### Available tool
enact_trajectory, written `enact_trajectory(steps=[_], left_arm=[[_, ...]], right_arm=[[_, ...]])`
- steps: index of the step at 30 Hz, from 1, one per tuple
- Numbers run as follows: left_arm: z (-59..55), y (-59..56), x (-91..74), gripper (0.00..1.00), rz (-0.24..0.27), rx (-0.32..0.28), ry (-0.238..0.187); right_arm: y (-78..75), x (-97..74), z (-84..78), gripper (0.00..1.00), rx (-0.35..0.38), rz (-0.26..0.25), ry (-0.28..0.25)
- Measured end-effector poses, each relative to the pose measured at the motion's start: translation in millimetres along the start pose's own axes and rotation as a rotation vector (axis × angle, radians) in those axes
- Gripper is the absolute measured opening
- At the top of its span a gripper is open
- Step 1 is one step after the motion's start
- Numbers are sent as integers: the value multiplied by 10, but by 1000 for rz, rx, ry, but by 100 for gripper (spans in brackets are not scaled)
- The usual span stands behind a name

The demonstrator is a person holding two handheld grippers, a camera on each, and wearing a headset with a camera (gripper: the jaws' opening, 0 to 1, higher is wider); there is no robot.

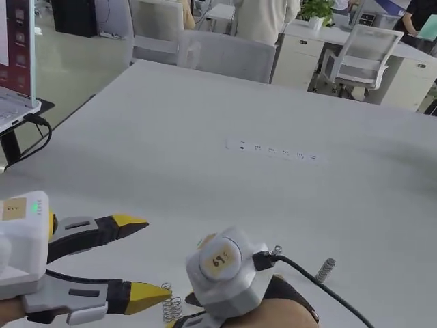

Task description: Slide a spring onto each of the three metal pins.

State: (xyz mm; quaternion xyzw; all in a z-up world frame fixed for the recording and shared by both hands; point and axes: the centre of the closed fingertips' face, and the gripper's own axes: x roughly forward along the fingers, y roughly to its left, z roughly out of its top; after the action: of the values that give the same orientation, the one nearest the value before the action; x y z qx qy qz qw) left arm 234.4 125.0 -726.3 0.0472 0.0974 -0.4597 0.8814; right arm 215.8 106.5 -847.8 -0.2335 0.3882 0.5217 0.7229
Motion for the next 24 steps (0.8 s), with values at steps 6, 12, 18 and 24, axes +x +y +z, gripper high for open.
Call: enact_trajectory(steps=[6, 12, 18, 24], left_arm=[[-26, -6, 7, 59, -1, -5, 2], [-29, -22, 20, 59, -6, -7, 1], [-30, -48, 41, 58, -15, -6, 5], [-29, -71, 57, 58, -22, -5, 5]], right_arm=[[-89, -35, -61, 32, 5, -26, 16], [-158, -93, -137, 31, 3, -47, 21], [-175, -135, -191, 28, 4, -61, 26], [-203, -150, -233, 22, -22, -93, 38]])
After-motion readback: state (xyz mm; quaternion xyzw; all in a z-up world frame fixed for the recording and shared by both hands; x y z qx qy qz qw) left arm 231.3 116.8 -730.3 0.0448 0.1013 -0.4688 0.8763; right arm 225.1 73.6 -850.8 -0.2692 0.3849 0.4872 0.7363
